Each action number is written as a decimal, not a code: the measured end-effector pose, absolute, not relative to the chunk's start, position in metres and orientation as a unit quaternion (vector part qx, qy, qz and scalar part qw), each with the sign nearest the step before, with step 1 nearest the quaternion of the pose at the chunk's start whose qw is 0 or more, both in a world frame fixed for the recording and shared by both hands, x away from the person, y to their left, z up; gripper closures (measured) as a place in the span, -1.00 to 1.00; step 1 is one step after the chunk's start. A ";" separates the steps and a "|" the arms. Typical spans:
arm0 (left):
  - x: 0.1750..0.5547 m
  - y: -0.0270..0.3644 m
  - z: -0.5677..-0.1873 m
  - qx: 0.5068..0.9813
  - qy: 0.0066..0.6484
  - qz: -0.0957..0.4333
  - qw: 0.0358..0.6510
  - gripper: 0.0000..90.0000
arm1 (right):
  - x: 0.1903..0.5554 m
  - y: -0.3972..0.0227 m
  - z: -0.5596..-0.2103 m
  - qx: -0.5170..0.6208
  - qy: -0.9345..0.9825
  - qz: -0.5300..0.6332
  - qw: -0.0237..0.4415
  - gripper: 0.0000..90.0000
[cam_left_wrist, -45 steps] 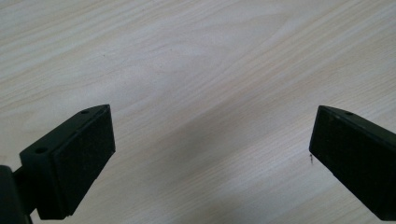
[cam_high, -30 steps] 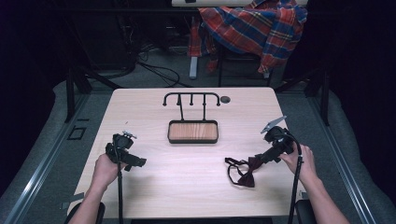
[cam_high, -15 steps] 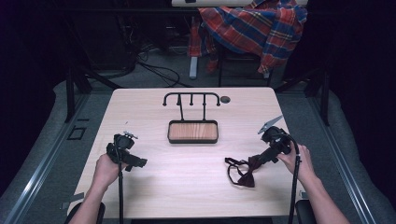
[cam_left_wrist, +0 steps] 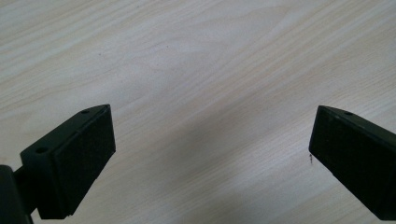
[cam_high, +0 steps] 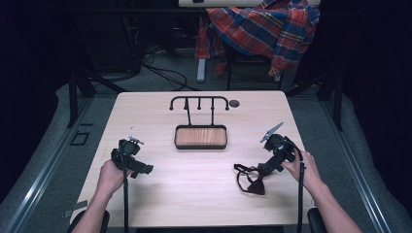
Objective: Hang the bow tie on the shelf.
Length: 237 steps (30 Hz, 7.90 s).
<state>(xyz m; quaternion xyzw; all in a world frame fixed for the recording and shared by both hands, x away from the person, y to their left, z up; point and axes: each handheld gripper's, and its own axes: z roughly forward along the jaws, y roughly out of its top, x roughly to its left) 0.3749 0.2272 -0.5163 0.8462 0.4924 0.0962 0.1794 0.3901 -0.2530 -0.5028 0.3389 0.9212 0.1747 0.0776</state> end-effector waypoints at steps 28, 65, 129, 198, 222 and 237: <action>0.376 0.225 -0.517 0.850 0.488 0.092 0.177 -0.99 | 0.389 -0.212 -0.527 0.266 0.955 0.125 0.039 0.14; 0.375 0.226 -0.517 0.850 0.488 0.093 0.176 -0.98 | 0.385 -0.221 -0.505 0.301 0.936 0.152 0.100 0.94; 0.374 0.225 -0.517 0.853 0.482 0.094 0.176 -0.98 | 0.402 -0.195 -0.460 0.304 0.901 0.221 0.216 0.95; 0.374 0.224 -0.518 0.855 0.480 0.090 0.176 -0.97 | 0.462 -0.167 -0.406 0.355 0.838 0.337 0.240 0.95; 0.374 0.225 -0.518 0.855 0.479 0.090 0.176 -0.97 | 0.492 -0.176 -0.452 0.410 0.843 0.314 0.152 0.92; 0.374 0.224 -0.518 0.855 0.478 0.090 0.176 -0.97 | 0.496 -0.180 -0.444 0.437 0.806 0.376 0.132 0.94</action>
